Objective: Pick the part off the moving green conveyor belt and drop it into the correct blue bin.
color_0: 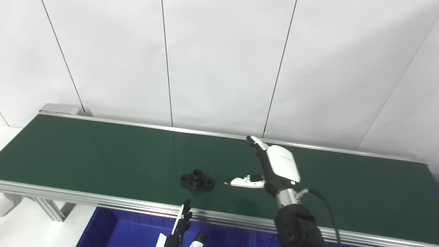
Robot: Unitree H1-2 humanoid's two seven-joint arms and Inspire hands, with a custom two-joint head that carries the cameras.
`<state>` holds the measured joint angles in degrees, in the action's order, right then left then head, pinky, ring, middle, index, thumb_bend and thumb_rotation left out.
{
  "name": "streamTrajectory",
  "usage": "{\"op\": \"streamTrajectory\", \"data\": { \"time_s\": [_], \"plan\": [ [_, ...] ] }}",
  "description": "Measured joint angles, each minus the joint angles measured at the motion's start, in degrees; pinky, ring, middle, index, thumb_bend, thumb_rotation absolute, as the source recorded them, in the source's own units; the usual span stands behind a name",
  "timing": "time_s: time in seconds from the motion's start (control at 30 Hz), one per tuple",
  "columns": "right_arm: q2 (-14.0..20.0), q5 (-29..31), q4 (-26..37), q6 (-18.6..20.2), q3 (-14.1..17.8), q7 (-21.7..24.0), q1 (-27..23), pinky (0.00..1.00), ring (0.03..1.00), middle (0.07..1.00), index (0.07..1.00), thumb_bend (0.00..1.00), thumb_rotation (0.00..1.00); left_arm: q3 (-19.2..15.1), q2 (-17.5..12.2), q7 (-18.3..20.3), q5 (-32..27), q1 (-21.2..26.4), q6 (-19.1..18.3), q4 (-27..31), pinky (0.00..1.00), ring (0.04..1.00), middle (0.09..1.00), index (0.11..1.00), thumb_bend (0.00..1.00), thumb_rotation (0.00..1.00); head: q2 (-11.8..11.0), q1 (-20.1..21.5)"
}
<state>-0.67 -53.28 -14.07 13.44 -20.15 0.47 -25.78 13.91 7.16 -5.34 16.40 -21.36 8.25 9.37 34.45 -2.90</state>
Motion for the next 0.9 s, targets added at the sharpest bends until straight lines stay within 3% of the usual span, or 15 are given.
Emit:
{"op": "streamTrajectory", "data": {
  "time_s": [0.23,0.6,0.67,0.77,0.9],
  "plan": [
    [-0.24,-0.32,-5.23,3.45,-2.94,0.23,-2.56,0.56,0.710,0.820,0.870,0.97,0.51,0.20,-0.04,-0.01,1.48,-0.47,-0.01,0.81,0.95,0.965,1.000,1.000,0.44,0.87,0.62,-0.62],
    [0.16,-0.55,-9.91,4.13,-7.60,0.61,-4.22,0.52,0.643,0.823,0.869,0.96,0.50,0.60,0.09,-0.05,1.64,-2.02,-0.41,4.20,0.94,0.972,1.000,1.000,0.44,0.85,1.67,-1.41],
    [0.55,-1.14,-9.92,4.13,-8.70,0.67,-4.28,0.49,0.600,0.816,0.866,0.96,0.50,0.68,0.09,-0.06,1.64,-2.18,-0.41,4.47,0.95,0.972,1.000,1.000,0.43,0.85,1.76,-1.58],
    [1.19,-2.02,-10.19,4.12,-10.46,0.82,-4.56,0.36,0.490,0.810,0.858,0.94,0.50,0.80,0.08,-0.08,1.70,-2.25,-0.41,4.56,0.96,0.972,1.000,1.000,0.43,0.86,1.93,-2.20],
    [1.31,-1.96,-11.42,4.12,-11.03,1.21,-4.92,0.29,0.408,0.767,0.838,0.94,0.48,1.00,0.08,-0.56,2.76,-2.64,-0.42,5.41,0.96,0.968,1.000,1.000,0.41,0.83,2.02,-2.55]
  ]
}}
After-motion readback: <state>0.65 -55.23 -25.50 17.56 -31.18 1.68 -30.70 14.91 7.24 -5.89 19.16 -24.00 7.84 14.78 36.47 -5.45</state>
